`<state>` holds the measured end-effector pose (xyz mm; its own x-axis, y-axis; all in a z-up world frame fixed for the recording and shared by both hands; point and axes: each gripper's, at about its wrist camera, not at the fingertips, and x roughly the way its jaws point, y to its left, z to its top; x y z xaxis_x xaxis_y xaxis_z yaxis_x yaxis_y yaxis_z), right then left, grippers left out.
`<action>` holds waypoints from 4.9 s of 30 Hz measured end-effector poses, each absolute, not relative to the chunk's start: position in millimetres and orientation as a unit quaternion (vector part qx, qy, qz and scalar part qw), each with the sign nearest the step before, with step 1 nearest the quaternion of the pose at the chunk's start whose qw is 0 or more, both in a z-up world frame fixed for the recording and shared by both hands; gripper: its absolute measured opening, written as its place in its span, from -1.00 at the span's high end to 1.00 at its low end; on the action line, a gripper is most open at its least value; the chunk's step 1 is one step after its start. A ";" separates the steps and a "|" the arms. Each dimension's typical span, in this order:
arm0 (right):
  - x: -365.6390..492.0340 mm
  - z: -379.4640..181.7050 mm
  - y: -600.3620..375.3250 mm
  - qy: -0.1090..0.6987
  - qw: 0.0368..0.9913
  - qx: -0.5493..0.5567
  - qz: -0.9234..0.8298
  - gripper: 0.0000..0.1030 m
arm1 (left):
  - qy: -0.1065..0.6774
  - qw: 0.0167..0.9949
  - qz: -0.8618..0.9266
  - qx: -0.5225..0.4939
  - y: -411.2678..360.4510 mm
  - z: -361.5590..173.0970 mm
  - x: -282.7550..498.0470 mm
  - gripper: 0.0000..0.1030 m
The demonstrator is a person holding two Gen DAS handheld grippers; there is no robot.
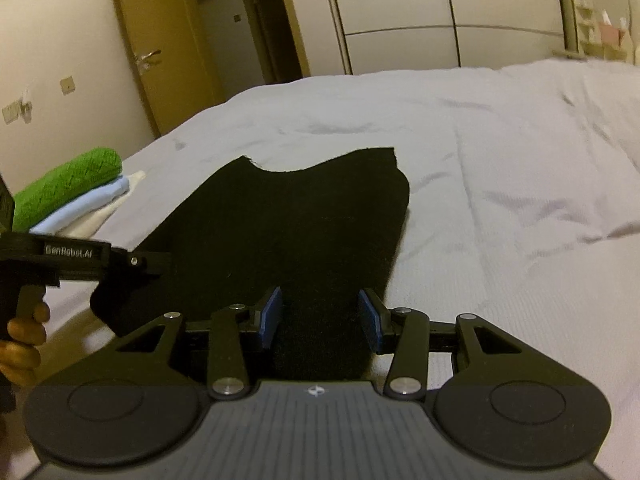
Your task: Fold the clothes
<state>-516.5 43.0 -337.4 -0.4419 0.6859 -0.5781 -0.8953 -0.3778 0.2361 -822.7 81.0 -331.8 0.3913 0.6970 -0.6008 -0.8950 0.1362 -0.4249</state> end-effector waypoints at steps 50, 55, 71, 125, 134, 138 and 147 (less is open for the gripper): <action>-473.1 -323.0 67.1 0.369 0.481 -0.146 0.782 0.00 | 0.230 0.744 0.567 -0.269 60.3 -324.9 -778.9 0.88; -441.4 -306.2 50.2 0.359 0.495 -0.097 0.785 0.18 | 0.230 0.744 0.566 -0.271 63.4 -326.9 -778.6 0.93; -504.5 -335.1 15.2 0.257 0.462 -0.219 0.820 0.56 | 0.166 0.722 0.593 -0.316 39.9 -291.9 -808.9 0.61; -498.1 -333.3 102.1 0.325 0.444 -0.180 0.815 0.38 | 0.182 0.732 0.566 -0.333 89.0 -332.5 -800.1 0.96; -482.7 -332.8 132.8 0.364 0.460 -0.143 0.797 0.37 | 0.197 0.733 0.562 -0.328 129.2 -313.4 -784.0 0.76; -485.0 -343.3 131.0 0.383 0.462 -0.140 0.788 0.33 | 0.211 0.722 0.572 -0.328 129.2 -325.7 -780.4 0.74; -468.6 -306.4 79.7 0.407 0.485 -0.123 0.764 0.15 | 0.269 0.648 0.641 -0.310 61.2 -274.8 -749.0 0.62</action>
<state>-468.6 79.7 -306.4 -0.4988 0.6419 -0.5824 -0.8414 -0.1976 0.5029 -749.0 61.2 -274.8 0.0328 0.6641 -0.7469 -0.9983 -0.0146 -0.0568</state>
